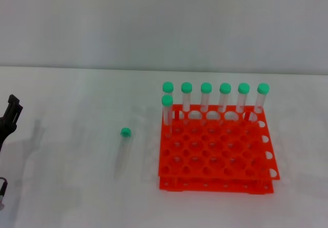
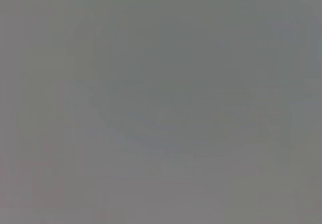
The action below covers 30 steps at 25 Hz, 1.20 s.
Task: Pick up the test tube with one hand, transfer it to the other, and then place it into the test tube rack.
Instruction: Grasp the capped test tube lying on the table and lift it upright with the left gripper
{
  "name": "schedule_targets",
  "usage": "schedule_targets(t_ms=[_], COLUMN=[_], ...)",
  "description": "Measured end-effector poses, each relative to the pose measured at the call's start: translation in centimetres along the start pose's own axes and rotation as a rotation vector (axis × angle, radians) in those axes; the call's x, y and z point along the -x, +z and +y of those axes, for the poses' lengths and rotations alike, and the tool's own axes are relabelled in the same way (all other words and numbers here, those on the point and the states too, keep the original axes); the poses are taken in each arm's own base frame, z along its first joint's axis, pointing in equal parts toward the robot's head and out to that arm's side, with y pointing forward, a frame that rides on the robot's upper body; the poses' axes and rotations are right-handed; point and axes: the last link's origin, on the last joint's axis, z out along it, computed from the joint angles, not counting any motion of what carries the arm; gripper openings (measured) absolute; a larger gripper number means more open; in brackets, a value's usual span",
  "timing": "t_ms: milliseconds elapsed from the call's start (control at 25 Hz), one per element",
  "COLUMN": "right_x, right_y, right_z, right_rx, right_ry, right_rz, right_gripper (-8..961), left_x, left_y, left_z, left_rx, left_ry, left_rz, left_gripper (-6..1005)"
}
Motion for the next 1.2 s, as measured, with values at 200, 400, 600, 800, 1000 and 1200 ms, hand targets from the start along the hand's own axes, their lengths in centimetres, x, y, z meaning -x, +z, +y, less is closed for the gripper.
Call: schedule_targets(t_ms=[200, 400, 600, 800, 1000, 1200], right_x=[0.1, 0.1, 0.1, 0.0, 0.1, 0.1], right_y=[0.1, 0.2, 0.2, 0.2, 0.2, 0.3], right_z=[-0.2, -0.2, -0.1, -0.1, 0.0, 0.1], right_rx=[-0.017, -0.016, -0.013, -0.011, -0.009, -0.009], right_ry=[0.008, 0.008, 0.007, 0.006, 0.006, 0.008], right_rz=[-0.004, -0.004, -0.001, 0.001, 0.001, -0.001], right_gripper=[869, 870, 870, 869, 869, 869], left_x=[0.3, 0.9, 0.8, -1.0, -4.1, -7.4], left_y=[-0.2, -0.7, -0.5, 1.6, 4.9, 8.1], left_z=[-0.1, -0.1, 0.3, 1.0, 1.3, 1.3], left_rx=[-0.009, -0.026, 0.014, 0.146, 0.258, 0.341], left_ry=[-0.005, -0.11, -0.185, -0.204, -0.214, -0.188], left_rz=[-0.013, -0.03, -0.04, -0.058, -0.148, -0.365], left_gripper=[859, 857, 855, 853, 851, 849])
